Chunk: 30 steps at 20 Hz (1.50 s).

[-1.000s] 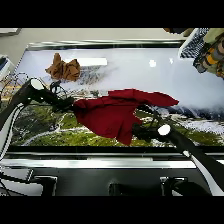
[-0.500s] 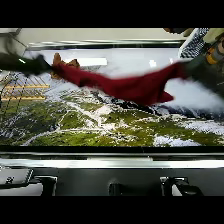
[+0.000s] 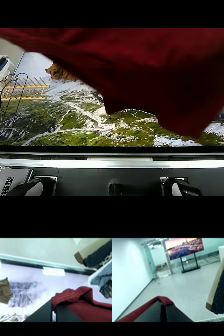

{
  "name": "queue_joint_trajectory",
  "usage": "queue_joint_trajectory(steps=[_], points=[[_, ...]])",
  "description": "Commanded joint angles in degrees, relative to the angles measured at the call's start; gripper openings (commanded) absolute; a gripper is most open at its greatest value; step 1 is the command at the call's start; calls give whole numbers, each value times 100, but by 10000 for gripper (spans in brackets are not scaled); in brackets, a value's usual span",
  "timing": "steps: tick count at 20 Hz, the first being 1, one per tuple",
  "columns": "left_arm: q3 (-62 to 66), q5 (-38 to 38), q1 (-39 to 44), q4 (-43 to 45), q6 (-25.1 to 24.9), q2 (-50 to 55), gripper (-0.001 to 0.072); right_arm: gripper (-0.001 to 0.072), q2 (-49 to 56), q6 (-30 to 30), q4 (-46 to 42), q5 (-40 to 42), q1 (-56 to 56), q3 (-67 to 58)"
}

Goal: Fold the clothes and pants, and hang the long-sleeved shirts on hangers.

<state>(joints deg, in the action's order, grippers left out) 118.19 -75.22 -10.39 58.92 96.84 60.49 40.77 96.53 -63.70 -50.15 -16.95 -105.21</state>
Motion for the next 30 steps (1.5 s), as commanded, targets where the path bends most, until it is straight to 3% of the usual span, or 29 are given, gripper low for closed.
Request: queue_joint_trajectory(steps=[1, 4, 8, 14, 19, 22, 23, 25, 26, 27, 30], points=[[-105, 83, -28, 254, 376, -282, 16, 24, 260, 514, -238, -393, -35, -291], [-811, 122, 101, 240, 391, -28, 16, 24, 1222, 857, 4, -1307, -35, -271], [-1910, 149, 435, 247, 369, 890, 16, 24, 3254, 754, 809, -2155, 114, -81], [-2516, 474, 713, 236, 374, 3027, 16, 23, 6251, 474, 754, -1585, 1458, -24], [-2516, 581, 907, 236, 354, 4269, 16, 30, 7307, 636, 743, -1143, 2221, -24], [-2514, 579, 914, 234, 352, 4347, 16, 309, 7202, 627, 654, -1480, 2166, -31], [-2511, 555, 903, 234, 350, 4332, 16, 364, 7064, 560, 529, -1768, 2026, -31], [-2500, 446, 892, 234, 348, 4297, 16, 365, 6679, 146, 214, -2553, 1600, -31], [-2500, 396, 894, 236, 348, 4280, 16, 403, 6441, -37, -74, -2953, 1340, -28], [-2500, 356, 894, 236, 348, 4264, 17, 495, 6207, -254, -337, -3270, 1080, -26], [-2500, 214, 894, 234, 348, 4236, 16, 538, 5508, -824, -671, -3899, 164, 232]])
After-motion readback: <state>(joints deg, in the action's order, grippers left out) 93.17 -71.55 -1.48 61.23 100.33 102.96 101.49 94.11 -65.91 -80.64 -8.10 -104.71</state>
